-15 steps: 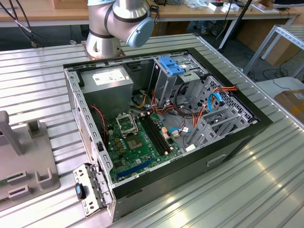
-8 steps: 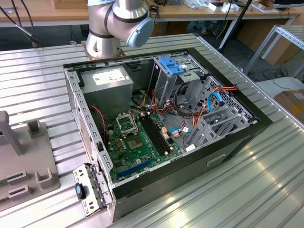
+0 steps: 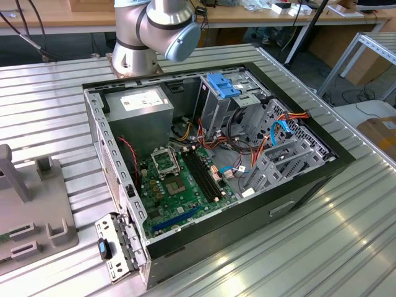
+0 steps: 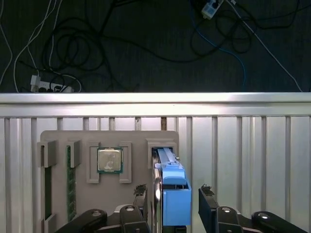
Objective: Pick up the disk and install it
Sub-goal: 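Pick up the disk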
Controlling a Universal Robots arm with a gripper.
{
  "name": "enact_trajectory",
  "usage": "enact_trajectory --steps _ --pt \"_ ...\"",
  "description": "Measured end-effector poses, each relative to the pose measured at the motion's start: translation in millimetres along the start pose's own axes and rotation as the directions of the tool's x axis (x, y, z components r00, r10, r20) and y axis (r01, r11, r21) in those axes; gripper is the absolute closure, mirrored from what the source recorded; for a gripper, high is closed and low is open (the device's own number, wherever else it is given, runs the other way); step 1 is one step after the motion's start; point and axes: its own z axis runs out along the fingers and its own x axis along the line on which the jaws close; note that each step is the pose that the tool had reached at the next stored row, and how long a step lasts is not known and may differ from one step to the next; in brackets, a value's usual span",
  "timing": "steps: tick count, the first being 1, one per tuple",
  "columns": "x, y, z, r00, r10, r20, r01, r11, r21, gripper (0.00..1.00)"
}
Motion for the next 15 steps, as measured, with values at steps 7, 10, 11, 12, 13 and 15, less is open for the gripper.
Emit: enact_trajectory --steps 7,10,11,12,13,15 --pt "0.2 0.0 5.6 1.0000 -0.005 0.0062 0.005 1.0000 0.0001 0.46" --pt "0.2 0.0 5.6 0.9999 -0.005 0.0113 0.005 1.0000 0.0000 0.46" --pt "0.2 0.0 5.6 0.9999 -0.005 0.0116 0.005 1.0000 0.0001 0.46" --pt "0.2 0.0 5.6 0.9999 -0.005 0.0117 0.005 1.0000 0.0001 0.46" --pt "0.2 0.0 5.6 0.9999 -0.005 0.0117 0.005 1.0000 0.0001 0.46" --pt "0.2 0.0 5.6 0.9999 -0.005 0.0118 0.005 1.0000 0.0001 0.46"
